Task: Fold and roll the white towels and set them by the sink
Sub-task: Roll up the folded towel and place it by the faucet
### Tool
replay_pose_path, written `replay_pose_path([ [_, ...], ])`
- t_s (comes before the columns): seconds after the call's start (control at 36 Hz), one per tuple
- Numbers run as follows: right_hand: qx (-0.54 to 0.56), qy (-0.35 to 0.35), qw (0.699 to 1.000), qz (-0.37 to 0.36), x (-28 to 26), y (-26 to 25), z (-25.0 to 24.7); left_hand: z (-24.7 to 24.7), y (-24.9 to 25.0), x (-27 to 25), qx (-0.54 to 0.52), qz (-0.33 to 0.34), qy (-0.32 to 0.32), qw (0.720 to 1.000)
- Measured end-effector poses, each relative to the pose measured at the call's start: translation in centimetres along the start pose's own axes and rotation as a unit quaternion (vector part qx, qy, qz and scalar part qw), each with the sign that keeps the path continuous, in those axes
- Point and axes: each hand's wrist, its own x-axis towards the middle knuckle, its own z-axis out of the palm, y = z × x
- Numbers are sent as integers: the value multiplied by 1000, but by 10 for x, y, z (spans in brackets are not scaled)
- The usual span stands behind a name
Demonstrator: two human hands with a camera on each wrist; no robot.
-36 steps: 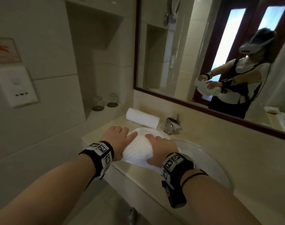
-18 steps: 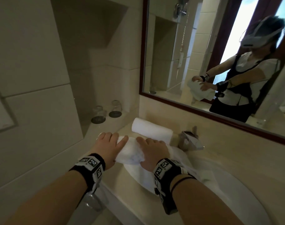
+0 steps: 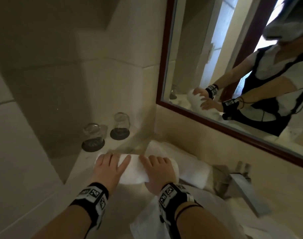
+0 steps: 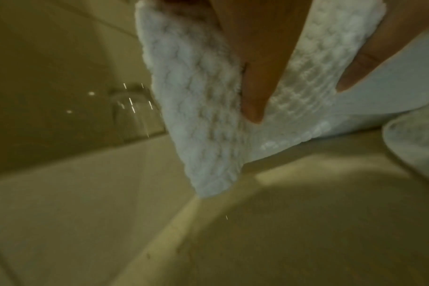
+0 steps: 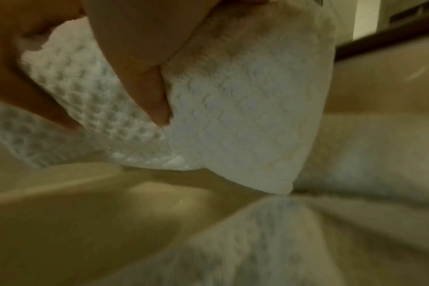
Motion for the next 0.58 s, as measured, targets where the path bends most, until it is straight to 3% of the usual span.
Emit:
replay_pose_path([
  [0.14, 28, -66, 997, 21, 4, 0, 57, 59, 10, 2, -19, 38, -4, 999],
  [0.22, 40, -67, 997, 27, 1, 0, 64, 57, 11, 3, -30, 29, -5, 999],
  [0.44, 49, -89, 992, 78, -4, 22, 55, 31, 19, 32, -11, 110, -57, 992],
  [0.53, 32, -82, 992, 96, -14, 38, 51, 17, 38, 47, 27, 125, -152, 980],
  [0.58, 32, -79, 990, 116, -24, 47, 49, 18, 52, 55, 42, 142, -179, 973],
])
